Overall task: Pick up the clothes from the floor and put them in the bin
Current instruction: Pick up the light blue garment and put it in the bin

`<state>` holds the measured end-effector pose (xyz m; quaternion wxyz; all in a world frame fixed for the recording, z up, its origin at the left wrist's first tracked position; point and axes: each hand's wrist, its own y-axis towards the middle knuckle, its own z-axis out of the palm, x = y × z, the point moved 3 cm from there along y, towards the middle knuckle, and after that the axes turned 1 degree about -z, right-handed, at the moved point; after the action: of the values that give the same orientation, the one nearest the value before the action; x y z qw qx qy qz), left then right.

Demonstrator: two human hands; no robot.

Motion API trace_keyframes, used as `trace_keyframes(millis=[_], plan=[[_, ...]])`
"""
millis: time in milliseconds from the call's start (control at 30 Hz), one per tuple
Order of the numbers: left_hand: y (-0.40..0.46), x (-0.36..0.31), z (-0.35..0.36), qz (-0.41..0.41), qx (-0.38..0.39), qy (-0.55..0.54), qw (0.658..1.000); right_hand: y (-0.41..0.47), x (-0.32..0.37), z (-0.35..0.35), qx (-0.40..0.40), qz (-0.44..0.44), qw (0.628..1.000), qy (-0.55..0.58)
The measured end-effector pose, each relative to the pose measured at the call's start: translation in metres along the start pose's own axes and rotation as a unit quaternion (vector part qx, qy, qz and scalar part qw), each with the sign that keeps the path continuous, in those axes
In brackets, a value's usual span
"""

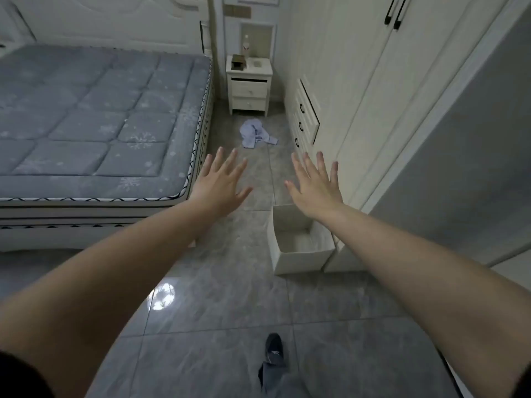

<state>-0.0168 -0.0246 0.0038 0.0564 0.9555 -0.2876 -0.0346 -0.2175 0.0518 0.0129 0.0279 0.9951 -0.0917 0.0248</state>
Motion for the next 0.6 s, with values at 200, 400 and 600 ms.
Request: trace_keyframes(millis=[200, 400, 600], plan=[[0.064, 0.021, 0.008, -0.043, 0.022, -0.007, 0.999, 0.078, -0.023, 0.020, 0.035, 0.033, 0.998, 0.047], [0.154, 0.040, 0.022, -0.114, 0.093, -0.036, 0.989, 0.172, -0.057, 0.025, 0.076, 0.044, 0.995, 0.049], [0.228, 0.074, 0.032, -0.128, 0.123, -0.061, 0.982, 0.272, -0.075, 0.033, 0.100, 0.054, 0.993, 0.018]])
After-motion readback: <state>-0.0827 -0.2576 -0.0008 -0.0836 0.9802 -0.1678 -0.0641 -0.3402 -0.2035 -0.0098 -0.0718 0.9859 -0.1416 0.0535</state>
